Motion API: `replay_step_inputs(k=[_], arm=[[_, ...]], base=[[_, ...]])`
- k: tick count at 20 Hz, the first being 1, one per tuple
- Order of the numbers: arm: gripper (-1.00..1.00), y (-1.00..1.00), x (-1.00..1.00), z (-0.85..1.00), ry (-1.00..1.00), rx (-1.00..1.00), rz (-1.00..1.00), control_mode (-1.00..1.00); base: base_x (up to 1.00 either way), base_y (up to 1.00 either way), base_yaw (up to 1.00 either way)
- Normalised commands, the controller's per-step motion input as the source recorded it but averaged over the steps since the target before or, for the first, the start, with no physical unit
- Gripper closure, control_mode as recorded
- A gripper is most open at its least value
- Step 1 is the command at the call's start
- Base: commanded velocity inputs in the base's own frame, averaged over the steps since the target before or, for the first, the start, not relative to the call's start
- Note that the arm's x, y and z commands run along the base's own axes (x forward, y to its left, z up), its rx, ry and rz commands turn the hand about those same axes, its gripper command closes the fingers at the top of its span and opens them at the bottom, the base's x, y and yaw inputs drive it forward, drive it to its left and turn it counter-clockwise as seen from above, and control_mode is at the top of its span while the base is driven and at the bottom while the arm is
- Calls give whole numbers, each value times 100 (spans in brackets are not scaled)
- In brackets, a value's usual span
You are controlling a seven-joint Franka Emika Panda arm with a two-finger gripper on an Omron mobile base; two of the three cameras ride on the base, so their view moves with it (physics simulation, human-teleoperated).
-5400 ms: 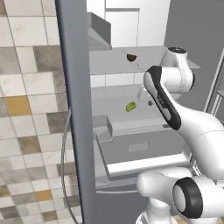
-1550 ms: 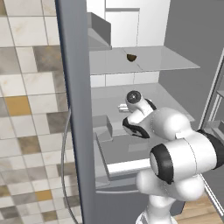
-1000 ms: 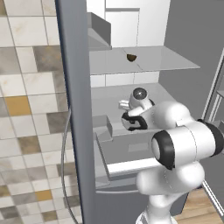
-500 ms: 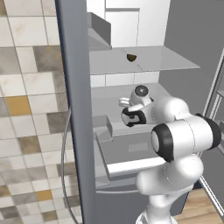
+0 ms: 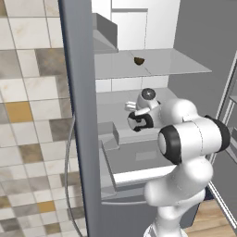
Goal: Pick the kiwi and mango from the fridge and place them inside the tupperware on the counter.
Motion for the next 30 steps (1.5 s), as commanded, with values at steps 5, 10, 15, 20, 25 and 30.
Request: replay_step_inputs(k=[5, 10, 15, 20, 25, 30], arm=[[-100, 0, 18, -7, 2, 0, 0, -100], [-100, -2, 17, -15, 1, 0, 0, -100], [-100, -2, 18, -16, 0, 0, 0, -100], [-100, -3, 23, -11, 4, 0, 0, -100], [-100, -10, 27, -4, 12, 11, 0, -100], [-100, -10, 26, -3, 10, 13, 0, -100]], base=[[0, 0, 0], [0, 0, 0], [0, 0, 0], [0, 0, 0], [0, 0, 0], [0, 0, 0]])
